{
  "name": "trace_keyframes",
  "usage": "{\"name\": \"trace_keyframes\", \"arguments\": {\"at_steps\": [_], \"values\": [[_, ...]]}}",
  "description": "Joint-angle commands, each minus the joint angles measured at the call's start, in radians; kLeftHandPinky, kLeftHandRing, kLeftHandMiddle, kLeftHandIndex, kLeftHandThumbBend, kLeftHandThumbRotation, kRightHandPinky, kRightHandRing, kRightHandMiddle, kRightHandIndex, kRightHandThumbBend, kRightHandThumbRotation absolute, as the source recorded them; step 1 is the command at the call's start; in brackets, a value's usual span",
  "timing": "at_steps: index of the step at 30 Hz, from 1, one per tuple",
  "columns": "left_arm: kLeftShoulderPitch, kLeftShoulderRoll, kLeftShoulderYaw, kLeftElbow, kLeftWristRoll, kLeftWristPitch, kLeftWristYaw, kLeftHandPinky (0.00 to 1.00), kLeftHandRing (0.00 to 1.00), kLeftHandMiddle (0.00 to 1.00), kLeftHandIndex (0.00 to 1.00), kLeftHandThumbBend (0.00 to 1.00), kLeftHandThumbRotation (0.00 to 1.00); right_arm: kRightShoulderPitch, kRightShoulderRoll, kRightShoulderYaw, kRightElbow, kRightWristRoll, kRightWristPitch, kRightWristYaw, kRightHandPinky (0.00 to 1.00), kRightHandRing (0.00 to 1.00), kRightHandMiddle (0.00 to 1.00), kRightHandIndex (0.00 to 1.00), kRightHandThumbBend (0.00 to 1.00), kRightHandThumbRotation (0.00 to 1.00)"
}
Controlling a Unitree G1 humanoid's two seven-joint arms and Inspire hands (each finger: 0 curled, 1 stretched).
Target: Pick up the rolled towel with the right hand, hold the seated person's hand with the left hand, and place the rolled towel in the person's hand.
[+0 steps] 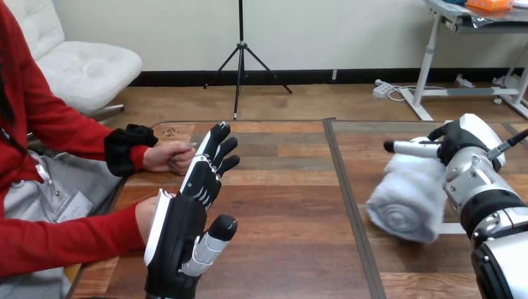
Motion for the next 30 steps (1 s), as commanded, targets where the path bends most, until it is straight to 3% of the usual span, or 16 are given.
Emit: {"name": "trace_keyframes", "arguments": {"at_steps": [1,10,12,15,18,23,27,30], "values": [[-0.022,0.006,-0.011,-0.054,-0.001,0.003,-0.006,0.87,0.92,0.96,0.93,1.0,0.89,0.025,0.022,0.011,-0.009,-0.011,-0.021,0.006,0.26,0.32,0.46,0.83,0.95,0.01],[-0.017,0.01,-0.013,-0.061,-0.015,0.01,-0.019,0.86,0.92,0.96,0.93,1.0,0.89,0.039,0.025,0.021,-0.009,-0.02,-0.035,0.017,0.21,0.27,0.4,0.85,0.94,0.0],[-0.014,0.011,-0.011,-0.066,-0.014,0.015,-0.019,0.86,0.92,0.95,0.93,1.0,0.89,0.039,0.027,0.021,-0.009,-0.02,-0.029,0.018,0.22,0.29,0.4,0.78,0.93,0.0],[-0.015,0.01,-0.012,-0.064,-0.018,0.008,-0.023,0.86,0.92,0.95,0.93,1.0,0.89,0.041,0.026,0.049,-0.008,-0.05,-0.032,0.031,0.24,0.31,0.42,0.73,0.92,0.0],[-0.012,0.012,-0.012,-0.068,-0.02,0.013,-0.026,0.86,0.92,0.95,0.93,1.0,0.89,0.042,0.033,0.008,-0.011,-0.014,-0.031,0.021,0.25,0.32,0.42,0.71,0.92,0.0],[-0.016,0.013,-0.011,-0.065,-0.021,0.008,-0.027,0.86,0.92,0.95,0.93,1.0,0.89,0.045,0.035,0.006,-0.017,-0.011,-0.062,0.023,0.27,0.35,0.44,0.58,0.93,0.0],[-0.019,0.016,-0.014,-0.061,-0.03,0.009,-0.034,0.86,0.92,0.95,0.93,1.0,0.89,0.036,0.044,0.007,-0.019,-0.011,-0.047,0.027,0.27,0.35,0.45,0.62,0.94,0.0],[-0.022,0.014,-0.01,-0.061,-0.021,0.008,-0.029,0.86,0.92,0.95,0.93,1.0,0.89,0.037,0.047,-0.01,-0.025,0.008,-0.065,0.032,0.29,0.37,0.48,0.62,0.93,0.0]]}}
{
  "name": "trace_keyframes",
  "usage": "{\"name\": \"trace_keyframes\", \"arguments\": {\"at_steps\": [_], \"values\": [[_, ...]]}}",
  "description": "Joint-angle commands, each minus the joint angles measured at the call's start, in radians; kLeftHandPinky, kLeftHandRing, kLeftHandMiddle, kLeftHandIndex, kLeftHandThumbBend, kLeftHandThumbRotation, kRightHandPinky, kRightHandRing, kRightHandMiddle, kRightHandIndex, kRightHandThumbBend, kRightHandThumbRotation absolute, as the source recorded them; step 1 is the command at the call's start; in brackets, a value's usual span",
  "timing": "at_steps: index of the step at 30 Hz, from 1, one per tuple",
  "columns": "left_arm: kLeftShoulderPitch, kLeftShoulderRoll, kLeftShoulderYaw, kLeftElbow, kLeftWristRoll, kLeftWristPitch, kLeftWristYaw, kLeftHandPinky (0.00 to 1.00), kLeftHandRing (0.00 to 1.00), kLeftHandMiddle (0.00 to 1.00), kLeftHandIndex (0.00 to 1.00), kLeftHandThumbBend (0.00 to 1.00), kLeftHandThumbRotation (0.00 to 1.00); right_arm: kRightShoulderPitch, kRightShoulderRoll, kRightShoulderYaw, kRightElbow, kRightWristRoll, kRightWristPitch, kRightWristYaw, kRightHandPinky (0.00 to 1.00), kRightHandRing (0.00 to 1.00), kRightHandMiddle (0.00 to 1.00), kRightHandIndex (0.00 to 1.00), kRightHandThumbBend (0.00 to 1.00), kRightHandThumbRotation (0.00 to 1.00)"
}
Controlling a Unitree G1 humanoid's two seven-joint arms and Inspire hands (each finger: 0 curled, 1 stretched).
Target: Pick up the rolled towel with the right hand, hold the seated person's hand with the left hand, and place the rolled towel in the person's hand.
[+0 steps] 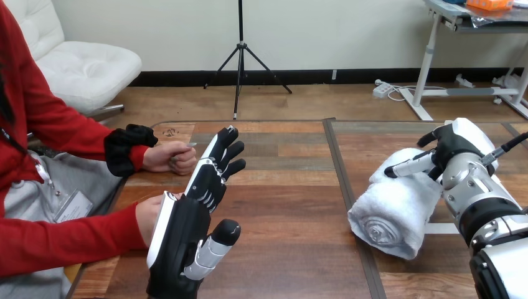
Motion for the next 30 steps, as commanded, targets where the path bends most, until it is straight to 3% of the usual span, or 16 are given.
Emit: {"name": "trace_keyframes", "arguments": {"at_steps": [1,7,20,26,28,30], "values": [[-0.036,0.006,-0.002,-0.047,-0.006,0.001,-0.001,0.86,0.92,0.95,0.93,1.0,0.89,0.016,0.039,-0.019,-0.028,0.029,-0.03,0.024,0.29,0.38,0.49,0.61,0.93,0.0],[-0.039,0.006,-0.003,-0.045,-0.003,-0.002,-0.003,0.86,0.92,0.95,0.93,1.0,0.89,0.015,0.042,-0.023,-0.033,0.043,-0.048,0.038,0.3,0.4,0.53,0.61,0.92,0.0],[-0.044,0.003,-0.006,-0.042,0.003,0.002,-0.004,0.86,0.92,0.95,0.93,1.0,0.89,0.015,0.034,-0.031,-0.05,0.051,-0.104,0.065,0.33,0.44,0.59,0.64,0.87,0.12],[-0.044,0.0,-0.007,-0.04,0.005,0.0,-0.003,0.86,0.92,0.95,0.93,1.0,0.89,0.016,0.019,-0.017,-0.064,0.041,-0.14,0.073,0.29,0.4,0.52,0.66,0.86,0.21],[-0.044,0.001,-0.006,-0.041,0.011,0.001,-0.001,0.86,0.92,0.95,0.93,1.0,0.89,0.016,0.013,-0.016,-0.067,0.042,-0.153,0.086,0.39,0.53,0.6,0.67,0.84,0.21],[-0.046,-0.002,-0.007,-0.036,0.007,-0.003,-0.002,0.86,0.92,0.95,0.93,1.0,0.89,0.015,0.004,-0.015,-0.071,0.042,-0.166,0.102,0.44,0.58,0.63,0.67,0.83,0.22]]}}
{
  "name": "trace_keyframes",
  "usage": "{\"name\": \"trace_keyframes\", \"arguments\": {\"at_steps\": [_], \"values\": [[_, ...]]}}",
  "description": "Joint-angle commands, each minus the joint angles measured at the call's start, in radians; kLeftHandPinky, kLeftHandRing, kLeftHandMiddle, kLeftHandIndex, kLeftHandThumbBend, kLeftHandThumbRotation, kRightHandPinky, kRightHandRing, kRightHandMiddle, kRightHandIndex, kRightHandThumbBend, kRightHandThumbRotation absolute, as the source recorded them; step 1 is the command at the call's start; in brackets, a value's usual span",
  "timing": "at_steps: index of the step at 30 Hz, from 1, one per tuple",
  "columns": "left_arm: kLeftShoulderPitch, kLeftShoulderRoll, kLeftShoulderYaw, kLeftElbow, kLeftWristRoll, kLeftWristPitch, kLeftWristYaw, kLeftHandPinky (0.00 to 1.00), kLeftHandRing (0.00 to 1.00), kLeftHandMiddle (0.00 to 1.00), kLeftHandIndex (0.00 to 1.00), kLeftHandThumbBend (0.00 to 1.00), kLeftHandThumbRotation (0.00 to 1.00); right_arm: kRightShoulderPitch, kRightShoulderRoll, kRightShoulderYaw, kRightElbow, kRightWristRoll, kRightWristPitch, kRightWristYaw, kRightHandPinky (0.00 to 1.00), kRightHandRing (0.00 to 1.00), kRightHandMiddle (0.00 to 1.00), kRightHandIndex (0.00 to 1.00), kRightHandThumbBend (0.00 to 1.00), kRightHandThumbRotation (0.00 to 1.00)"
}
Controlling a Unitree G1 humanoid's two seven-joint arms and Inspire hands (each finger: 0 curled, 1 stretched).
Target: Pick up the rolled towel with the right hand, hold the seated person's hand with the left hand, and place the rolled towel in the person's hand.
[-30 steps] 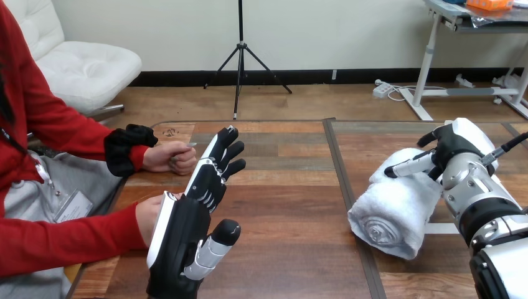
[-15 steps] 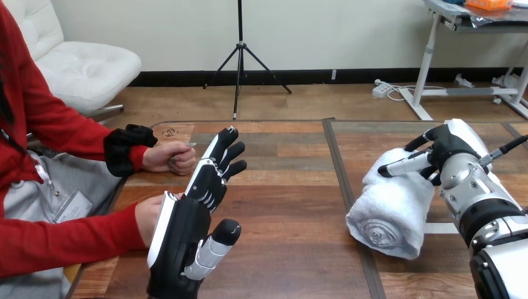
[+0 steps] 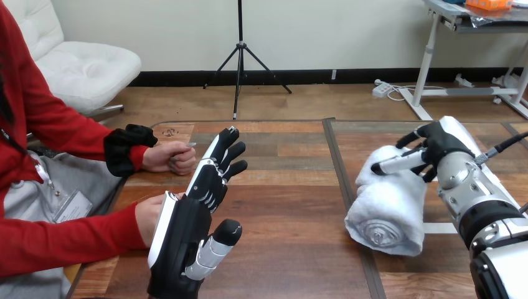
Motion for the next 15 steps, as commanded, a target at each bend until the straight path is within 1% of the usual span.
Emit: {"name": "trace_keyframes", "arguments": {"at_steps": [1,4,6,9,13,15], "values": [[-0.046,-0.001,-0.007,-0.034,-0.001,-0.009,0.0,0.86,0.92,0.95,0.93,1.0,0.89,-0.003,0.003,0.013,-0.052,0.001,-0.049,0.037,0.45,0.59,0.65,0.68,0.83,0.23],[-0.046,0.0,-0.01,-0.036,-0.01,-0.003,-0.006,0.86,0.92,0.95,0.93,1.0,0.89,-0.009,-0.009,0.027,-0.062,-0.011,-0.052,0.054,0.49,0.62,0.67,0.68,0.82,0.27],[-0.044,-0.002,-0.007,-0.038,-0.002,-0.003,0.0,0.85,0.92,0.95,0.93,1.0,0.89,-0.007,-0.024,0.031,-0.072,-0.014,-0.077,0.069,0.52,0.65,0.69,0.69,0.82,0.31],[-0.042,-0.003,-0.005,-0.041,0.003,-0.001,0.004,0.85,0.92,0.95,0.93,1.0,0.89,-0.007,-0.038,0.033,-0.085,-0.019,-0.091,0.08,0.54,0.66,0.7,0.7,0.83,0.33],[-0.042,-0.004,-0.004,-0.041,0.005,0.002,0.006,0.85,0.91,0.95,0.93,1.0,0.89,-0.007,-0.051,0.033,-0.104,-0.017,-0.104,0.097,0.54,0.66,0.7,0.71,0.83,0.35],[-0.043,-0.005,-0.003,-0.04,0.006,0.001,0.007,0.85,0.91,0.94,0.93,1.0,0.88,-0.003,-0.063,0.033,-0.123,-0.014,-0.126,0.116,0.53,0.66,0.7,0.71,0.83,0.34]]}}
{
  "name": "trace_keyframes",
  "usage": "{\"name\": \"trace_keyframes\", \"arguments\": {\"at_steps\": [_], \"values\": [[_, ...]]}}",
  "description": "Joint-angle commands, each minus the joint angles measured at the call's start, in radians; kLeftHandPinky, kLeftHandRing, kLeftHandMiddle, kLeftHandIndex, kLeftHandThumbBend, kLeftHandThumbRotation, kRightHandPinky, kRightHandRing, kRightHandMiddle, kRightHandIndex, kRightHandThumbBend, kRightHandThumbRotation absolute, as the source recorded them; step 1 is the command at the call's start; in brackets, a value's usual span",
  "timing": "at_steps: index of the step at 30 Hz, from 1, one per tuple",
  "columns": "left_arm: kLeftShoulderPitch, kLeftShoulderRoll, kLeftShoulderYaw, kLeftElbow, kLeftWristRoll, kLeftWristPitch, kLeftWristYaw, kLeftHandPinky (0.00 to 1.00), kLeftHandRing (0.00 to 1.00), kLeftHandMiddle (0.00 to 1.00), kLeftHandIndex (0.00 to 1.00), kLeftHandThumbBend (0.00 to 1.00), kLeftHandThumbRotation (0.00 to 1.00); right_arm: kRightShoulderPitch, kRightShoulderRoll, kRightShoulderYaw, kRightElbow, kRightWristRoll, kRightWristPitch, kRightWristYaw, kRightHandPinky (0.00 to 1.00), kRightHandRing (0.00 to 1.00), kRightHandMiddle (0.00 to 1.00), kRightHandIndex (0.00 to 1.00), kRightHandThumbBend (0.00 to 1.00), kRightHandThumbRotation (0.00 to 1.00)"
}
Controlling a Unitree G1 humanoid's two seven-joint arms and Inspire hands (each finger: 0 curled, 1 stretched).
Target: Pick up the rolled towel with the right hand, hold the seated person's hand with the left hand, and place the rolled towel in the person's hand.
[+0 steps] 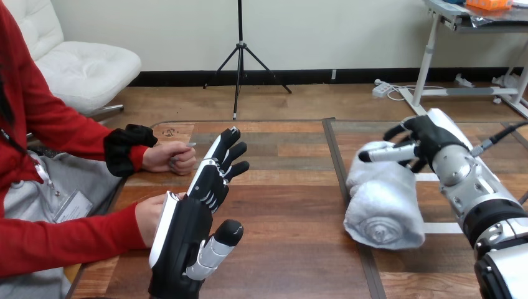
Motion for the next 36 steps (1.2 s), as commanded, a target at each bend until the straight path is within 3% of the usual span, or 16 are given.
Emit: {"name": "trace_keyframes", "arguments": {"at_steps": [1,11,16,22,32,36], "values": [[-0.044,-0.002,-0.002,-0.039,0.003,-0.001,0.007,0.85,0.91,0.94,0.92,1.0,0.88,-0.006,-0.041,0.007,-0.08,0.002,-0.056,0.029,0.53,0.66,0.7,0.71,0.83,0.33],[-0.05,-0.001,-0.002,-0.033,0.005,-0.001,0.004,0.84,0.91,0.95,0.93,1.0,0.88,0.02,-0.104,0.037,-0.145,-0.031,-0.15,0.072,0.57,0.67,0.72,0.75,0.86,0.29],[-0.052,0.004,-0.004,-0.031,0.002,0.002,-0.001,0.84,0.92,0.95,0.93,1.0,0.88,0.028,-0.122,0.039,-0.164,-0.04,-0.169,0.084,0.59,0.69,0.73,0.77,0.88,0.3],[-0.054,0.006,-0.008,-0.032,-0.011,0.004,-0.01,0.85,0.92,0.95,0.93,1.0,0.87,0.027,-0.132,0.048,-0.185,-0.061,-0.131,0.084,0.59,0.69,0.74,0.8,0.93,0.38],[-0.057,0.008,-0.006,-0.033,-0.015,0.009,-0.018,0.85,0.92,0.96,0.93,1.0,0.87,0.013,-0.127,0.051,-0.213,-0.068,-0.007,0.102,0.53,0.66,0.73,0.87,0.99,0.52],[-0.059,0.011,-0.004,-0.032,-0.013,0.011,-0.02,0.86,0.93,0.96,0.93,1.0,0.87,0.004,-0.12,0.058,-0.22,-0.076,0.043,0.103,0.47,0.6,0.69,0.89,1.0,0.57]]}}
